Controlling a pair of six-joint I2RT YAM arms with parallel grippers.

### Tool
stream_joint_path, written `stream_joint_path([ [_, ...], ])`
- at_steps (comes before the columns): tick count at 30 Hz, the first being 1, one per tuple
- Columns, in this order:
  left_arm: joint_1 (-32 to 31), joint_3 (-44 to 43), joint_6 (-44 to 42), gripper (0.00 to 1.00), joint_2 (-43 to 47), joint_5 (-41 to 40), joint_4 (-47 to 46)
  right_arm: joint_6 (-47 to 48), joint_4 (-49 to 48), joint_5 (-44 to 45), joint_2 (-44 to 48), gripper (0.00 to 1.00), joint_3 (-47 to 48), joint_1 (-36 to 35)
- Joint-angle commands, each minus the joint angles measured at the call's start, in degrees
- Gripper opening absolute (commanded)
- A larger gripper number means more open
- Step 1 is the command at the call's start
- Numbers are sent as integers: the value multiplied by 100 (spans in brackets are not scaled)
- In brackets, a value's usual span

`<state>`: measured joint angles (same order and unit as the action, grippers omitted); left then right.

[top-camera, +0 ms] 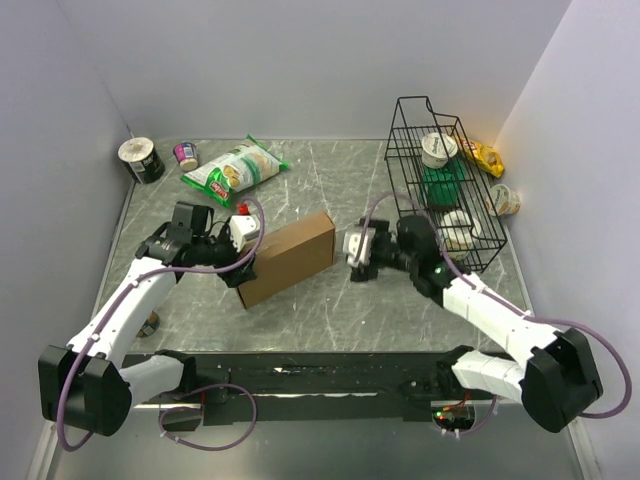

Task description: Unpack the express box

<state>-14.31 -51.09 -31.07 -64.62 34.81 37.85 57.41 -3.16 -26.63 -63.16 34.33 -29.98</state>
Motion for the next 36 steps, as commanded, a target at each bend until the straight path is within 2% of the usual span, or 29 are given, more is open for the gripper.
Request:
stream_joint_path([
  [1, 16, 3, -399, 73, 204, 202, 38, -1187, 1404, -377, 181, 97, 1390, 36],
  [4, 24, -32, -681, 73, 160, 202, 74, -1416, 1827, -825, -30, 98, 2294, 27],
  [8, 24, -147, -769, 74, 143, 324, 65, -1670, 2196, -1414, -477, 99, 3052, 36],
  [12, 24, -191, -848, 74, 204, 492, 126, -1549, 2521, -1889, -1215, 99, 3633, -34],
  [18, 24, -305, -1260, 72, 415, 448, 294, -785, 4014, -2478, -2367, 100, 5116, -140],
  [24, 15, -384, -1639, 72, 521, 386, 425, 120, 4868, -2540, -2886, 100, 5532, -237],
  [29, 15, -349, -1648, 71, 591, 430, 443, 455, 5351, -2479, -3229, 100, 5760, -351],
  [36, 7, -340, -1701, 70, 600, 544, 513, 280, 4878, -2154, -3466, 100, 5726, -465],
])
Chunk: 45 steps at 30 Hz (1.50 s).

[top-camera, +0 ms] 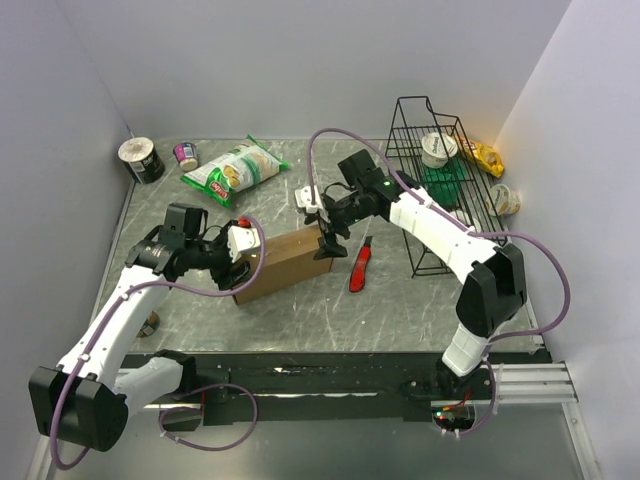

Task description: Unpack the express box

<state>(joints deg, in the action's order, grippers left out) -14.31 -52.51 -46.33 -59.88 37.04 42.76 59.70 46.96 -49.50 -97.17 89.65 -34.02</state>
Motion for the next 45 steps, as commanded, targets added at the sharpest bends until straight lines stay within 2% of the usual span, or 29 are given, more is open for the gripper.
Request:
stream_joint_path([
  [1, 15, -207, -166, 70, 117, 357, 22, 7, -282, 203, -92, 100, 176, -78],
  [4, 7, -207, -140, 70, 90, 401, -22, 103, -258, 335, -215, 99, 202, -105],
  [6, 7, -207, -122, 70, 64, 401, -31, 68, -231, 353, -259, 94, 281, -114],
  [10, 7, -198, -131, 70, 46, 401, -22, -117, -240, 353, -294, 77, 352, -105],
  [13, -2, -163, -96, 70, 55, 410, -75, -161, -178, 370, -329, 75, 369, -114],
  [17, -2, -128, 79, 70, 20, 471, -145, -221, -327, 606, -260, 65, 317, -122],
  [20, -2, -93, 343, 70, -41, 603, -198, -503, -1440, 896, 170, 59, -226, -148],
  [21, -2, -75, 500, 69, -76, 646, -207, -599, -2340, 1220, 328, 59, -733, -218],
  [24, -2, -66, 712, 67, -243, 1015, -85, -486, -3532, 1704, 1083, 59, -1773, -376],
  [25, -2, -58, 747, 66, -287, 1216, -14, -468, -4206, 1802, 1199, 59, -1984, -429],
  [29, 7, -22, 967, 63, -428, 1587, 48, -284, -5038, 2136, 1490, 58, -2627, -606],
  [32, 7, -75, 1011, 61, -577, 1867, 250, -345, -5320, 2295, 1516, 56, -2637, -614],
  [35, 7, -119, 1116, 65, -630, 2009, 303, -327, -5512, 2462, 1499, 56, -2671, -615],
  [39, 15, -259, 1398, 75, -736, 2211, 338, -266, -5610, 2498, 1569, 49, -2742, -623],
  [45, 226, -1233, 1574, 88, -1183, 3175, 1021, -152, -5759, 2594, 1613, 41, -2847, -623],
])
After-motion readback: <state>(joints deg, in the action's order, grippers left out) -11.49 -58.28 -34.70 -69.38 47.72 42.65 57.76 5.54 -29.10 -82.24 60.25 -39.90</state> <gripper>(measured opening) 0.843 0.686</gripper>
